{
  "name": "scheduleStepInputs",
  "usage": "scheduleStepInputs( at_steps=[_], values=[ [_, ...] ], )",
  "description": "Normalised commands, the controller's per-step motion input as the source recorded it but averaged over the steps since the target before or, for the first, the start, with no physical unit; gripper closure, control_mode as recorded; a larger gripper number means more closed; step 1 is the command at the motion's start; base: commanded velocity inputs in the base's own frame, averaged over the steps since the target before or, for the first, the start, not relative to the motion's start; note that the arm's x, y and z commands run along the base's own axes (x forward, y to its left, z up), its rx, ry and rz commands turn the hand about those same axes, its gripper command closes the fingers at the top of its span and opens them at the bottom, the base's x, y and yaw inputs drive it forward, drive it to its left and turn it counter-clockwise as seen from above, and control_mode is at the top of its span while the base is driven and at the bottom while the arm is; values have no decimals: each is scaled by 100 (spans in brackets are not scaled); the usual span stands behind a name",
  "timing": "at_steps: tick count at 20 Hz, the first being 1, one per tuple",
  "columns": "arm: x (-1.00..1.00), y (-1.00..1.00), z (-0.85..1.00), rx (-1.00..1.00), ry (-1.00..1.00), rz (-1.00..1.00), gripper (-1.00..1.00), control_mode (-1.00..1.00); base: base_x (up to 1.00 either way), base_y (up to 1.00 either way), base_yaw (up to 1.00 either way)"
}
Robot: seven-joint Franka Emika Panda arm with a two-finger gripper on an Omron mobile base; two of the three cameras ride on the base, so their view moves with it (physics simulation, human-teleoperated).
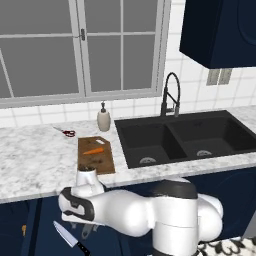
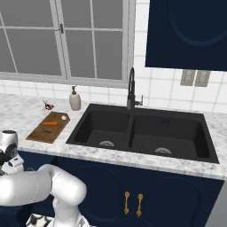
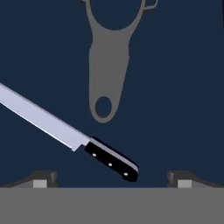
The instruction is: Place the appropriate cutting tool for cutting the carrot skin on the cutting board.
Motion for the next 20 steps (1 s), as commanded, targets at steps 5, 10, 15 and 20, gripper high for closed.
scheduleStepInputs(
  at_steps=[5, 10, 15, 20],
  values=[
    [24, 0, -28, 0, -4, -5, -100, -100, 0, 0, 0],
    [14, -5, -33, -1, -4, -4, -100, -100, 0, 0, 0],
    [3, -1, -39, -1, -5, -4, -100, -100, 0, 0, 0],
    [0, 0, -36, -4, -1, -5, -100, -100, 0, 0, 0]
  ],
)
